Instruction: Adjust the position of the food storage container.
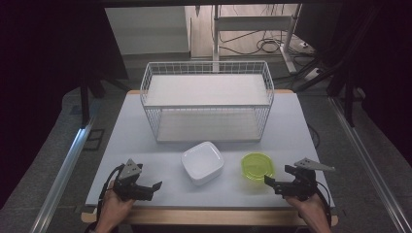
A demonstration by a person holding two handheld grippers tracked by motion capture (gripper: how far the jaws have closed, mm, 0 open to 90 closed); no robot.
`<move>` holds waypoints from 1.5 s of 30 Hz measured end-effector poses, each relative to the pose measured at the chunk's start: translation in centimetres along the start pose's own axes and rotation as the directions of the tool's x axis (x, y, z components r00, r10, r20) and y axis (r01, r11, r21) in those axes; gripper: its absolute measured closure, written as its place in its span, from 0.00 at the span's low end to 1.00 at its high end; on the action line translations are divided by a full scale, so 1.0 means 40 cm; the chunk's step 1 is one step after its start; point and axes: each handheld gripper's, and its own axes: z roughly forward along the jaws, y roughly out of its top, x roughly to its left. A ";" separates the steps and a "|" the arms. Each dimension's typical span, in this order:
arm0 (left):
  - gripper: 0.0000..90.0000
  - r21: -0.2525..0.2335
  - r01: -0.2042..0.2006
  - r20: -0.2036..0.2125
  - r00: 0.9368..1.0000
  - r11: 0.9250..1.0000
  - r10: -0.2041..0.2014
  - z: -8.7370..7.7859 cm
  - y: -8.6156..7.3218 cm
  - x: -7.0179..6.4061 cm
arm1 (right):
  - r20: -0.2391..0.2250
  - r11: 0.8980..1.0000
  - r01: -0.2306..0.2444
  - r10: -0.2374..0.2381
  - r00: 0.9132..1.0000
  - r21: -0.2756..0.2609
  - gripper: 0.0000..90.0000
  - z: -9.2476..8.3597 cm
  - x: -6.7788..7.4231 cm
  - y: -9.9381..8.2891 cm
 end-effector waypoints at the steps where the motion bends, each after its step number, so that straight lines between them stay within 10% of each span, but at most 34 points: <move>1: 0.03 -0.006 -0.001 -0.002 1.000 1.000 0.001 0.000 -0.001 0.001 | 0.008 1.000 0.018 -0.018 1.000 0.019 0.00 0.003 0.003 -0.001; 25: 0.03 -0.003 -0.099 0.010 0.995 0.995 0.099 0.015 0.005 -0.019 | 0.084 0.998 0.046 -0.049 0.995 0.048 0.31 -0.011 0.020 0.021; 45: 0.04 0.010 -0.095 0.007 0.995 0.995 0.095 0.021 0.005 -0.020 | -0.044 0.965 0.236 -0.232 0.972 0.114 0.99 0.050 0.131 0.103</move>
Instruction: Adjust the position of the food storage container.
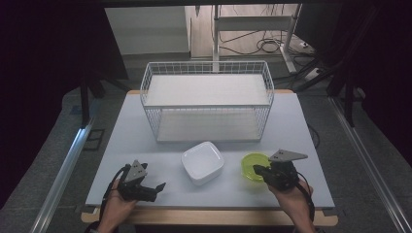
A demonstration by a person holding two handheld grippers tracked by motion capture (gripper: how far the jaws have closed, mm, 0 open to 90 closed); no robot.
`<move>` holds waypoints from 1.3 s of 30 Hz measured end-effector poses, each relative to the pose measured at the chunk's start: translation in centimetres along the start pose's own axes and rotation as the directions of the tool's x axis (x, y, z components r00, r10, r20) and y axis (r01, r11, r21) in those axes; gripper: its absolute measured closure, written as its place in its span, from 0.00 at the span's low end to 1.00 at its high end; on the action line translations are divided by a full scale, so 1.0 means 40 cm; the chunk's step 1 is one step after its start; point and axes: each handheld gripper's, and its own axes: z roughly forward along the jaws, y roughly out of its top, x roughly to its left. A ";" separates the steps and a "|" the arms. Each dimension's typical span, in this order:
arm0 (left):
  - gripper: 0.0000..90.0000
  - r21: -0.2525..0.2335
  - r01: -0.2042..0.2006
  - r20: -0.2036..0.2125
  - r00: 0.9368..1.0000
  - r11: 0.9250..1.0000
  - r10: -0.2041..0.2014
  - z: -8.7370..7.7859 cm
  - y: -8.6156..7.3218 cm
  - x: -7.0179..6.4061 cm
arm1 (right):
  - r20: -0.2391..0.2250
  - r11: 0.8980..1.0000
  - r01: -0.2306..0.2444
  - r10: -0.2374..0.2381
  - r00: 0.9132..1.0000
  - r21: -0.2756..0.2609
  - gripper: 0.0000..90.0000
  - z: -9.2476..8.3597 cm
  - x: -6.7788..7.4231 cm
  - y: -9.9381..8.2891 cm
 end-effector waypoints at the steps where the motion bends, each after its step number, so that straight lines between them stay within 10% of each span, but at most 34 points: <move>1: 0.04 0.000 -0.001 0.000 1.000 1.000 0.001 0.000 0.000 0.000 | -0.005 1.000 -0.001 0.001 1.000 -0.005 0.99 0.006 0.001 0.006; 19: 0.04 0.007 -0.007 0.003 1.000 1.000 0.007 0.002 0.000 0.001 | -0.049 0.992 0.098 -0.094 0.994 0.076 0.99 0.131 0.078 0.069; 39: 0.05 0.023 0.001 0.012 1.000 1.000 -0.001 0.005 0.001 -0.001 | 0.045 0.995 0.031 -0.035 0.998 0.100 0.99 0.076 -0.029 0.009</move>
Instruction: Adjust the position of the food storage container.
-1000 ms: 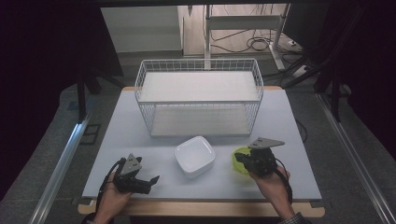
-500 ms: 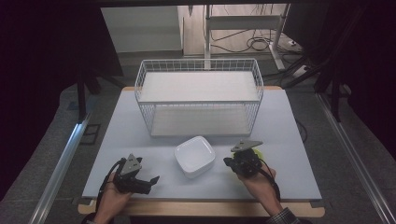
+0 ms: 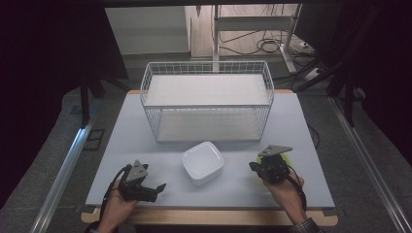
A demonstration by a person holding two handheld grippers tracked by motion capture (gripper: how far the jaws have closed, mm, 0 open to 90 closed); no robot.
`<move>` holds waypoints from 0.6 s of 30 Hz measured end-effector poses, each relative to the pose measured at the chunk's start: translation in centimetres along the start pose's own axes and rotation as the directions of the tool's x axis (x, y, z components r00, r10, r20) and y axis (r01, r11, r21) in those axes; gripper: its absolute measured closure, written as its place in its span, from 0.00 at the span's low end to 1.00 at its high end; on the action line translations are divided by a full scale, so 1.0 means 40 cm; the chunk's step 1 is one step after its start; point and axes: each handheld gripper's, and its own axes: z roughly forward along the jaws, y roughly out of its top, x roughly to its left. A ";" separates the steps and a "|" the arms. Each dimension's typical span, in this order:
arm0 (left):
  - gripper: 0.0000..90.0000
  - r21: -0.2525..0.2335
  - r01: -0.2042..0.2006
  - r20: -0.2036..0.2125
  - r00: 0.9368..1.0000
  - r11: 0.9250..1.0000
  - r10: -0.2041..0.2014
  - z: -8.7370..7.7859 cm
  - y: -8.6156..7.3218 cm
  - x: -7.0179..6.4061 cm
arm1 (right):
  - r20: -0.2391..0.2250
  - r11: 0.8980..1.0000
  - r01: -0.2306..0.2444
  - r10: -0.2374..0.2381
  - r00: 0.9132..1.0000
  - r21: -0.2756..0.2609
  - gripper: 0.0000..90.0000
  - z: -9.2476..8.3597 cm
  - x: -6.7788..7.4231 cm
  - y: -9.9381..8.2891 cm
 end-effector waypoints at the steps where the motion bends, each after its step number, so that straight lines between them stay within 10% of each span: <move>1: 0.05 0.000 0.000 0.000 1.000 1.000 0.000 0.000 0.000 0.000 | 0.000 1.000 0.000 0.000 1.000 0.000 0.99 0.000 0.000 0.000; 10: 0.05 0.006 0.004 0.001 1.000 1.000 -0.004 0.001 0.000 -0.001 | 0.043 0.997 -0.072 0.073 0.996 -0.020 0.99 -0.023 -0.061 -0.024; 18: 0.08 0.038 0.033 0.020 0.999 0.999 -0.034 0.000 0.013 -0.011 | 0.002 0.998 -0.037 0.037 0.999 -0.043 0.99 -0.019 -0.030 -0.009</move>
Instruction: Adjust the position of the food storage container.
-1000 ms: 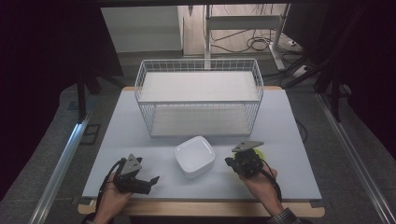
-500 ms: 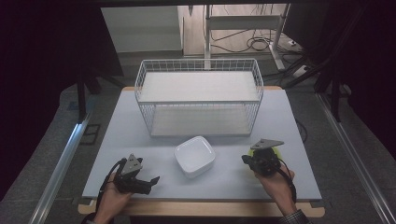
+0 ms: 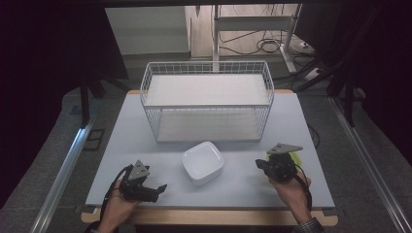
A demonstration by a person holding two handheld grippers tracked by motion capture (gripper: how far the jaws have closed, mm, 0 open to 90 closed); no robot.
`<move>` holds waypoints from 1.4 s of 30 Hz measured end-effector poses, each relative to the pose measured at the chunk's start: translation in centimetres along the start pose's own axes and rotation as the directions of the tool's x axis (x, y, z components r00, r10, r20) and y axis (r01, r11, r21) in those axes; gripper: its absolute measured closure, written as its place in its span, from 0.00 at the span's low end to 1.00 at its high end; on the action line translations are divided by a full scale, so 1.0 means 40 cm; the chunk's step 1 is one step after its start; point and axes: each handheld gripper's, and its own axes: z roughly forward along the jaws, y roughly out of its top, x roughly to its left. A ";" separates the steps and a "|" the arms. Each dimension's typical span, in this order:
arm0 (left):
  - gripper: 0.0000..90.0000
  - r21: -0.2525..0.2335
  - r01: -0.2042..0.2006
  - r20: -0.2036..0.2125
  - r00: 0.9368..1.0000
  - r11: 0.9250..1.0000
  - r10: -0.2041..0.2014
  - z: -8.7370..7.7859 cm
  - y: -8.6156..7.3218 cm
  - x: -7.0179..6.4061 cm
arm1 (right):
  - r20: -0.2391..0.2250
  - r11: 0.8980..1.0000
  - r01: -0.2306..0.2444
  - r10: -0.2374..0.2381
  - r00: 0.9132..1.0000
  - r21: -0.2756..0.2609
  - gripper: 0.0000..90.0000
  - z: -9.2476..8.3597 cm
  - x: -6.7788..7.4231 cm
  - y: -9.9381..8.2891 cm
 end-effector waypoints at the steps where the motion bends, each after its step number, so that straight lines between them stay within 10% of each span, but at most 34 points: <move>1: 0.08 -0.003 0.004 0.009 1.000 1.000 -0.004 0.000 0.005 -0.003 | 0.000 1.000 0.000 0.000 1.000 0.000 0.99 0.000 0.000 0.000; 7: 0.32 -0.011 -0.042 0.015 0.999 0.999 0.043 0.008 0.033 -0.030 | -0.060 0.999 0.034 -0.034 0.998 -0.005 0.99 0.034 0.039 0.030; 19: 0.92 0.006 0.030 0.083 0.996 1.000 -0.030 0.077 0.086 -0.021 | -0.119 0.999 0.035 -0.036 0.992 -0.015 0.99 0.149 0.088 0.105; 28: 0.98 0.029 0.061 0.088 0.994 0.998 -0.063 0.130 0.116 -0.010 | -0.136 0.999 0.030 -0.026 0.990 0.031 0.99 0.221 0.099 0.119; 42: 0.99 0.025 0.061 0.101 0.993 0.998 -0.064 0.149 0.131 -0.031 | -0.167 0.997 0.044 -0.033 0.985 0.063 0.99 0.173 0.132 0.077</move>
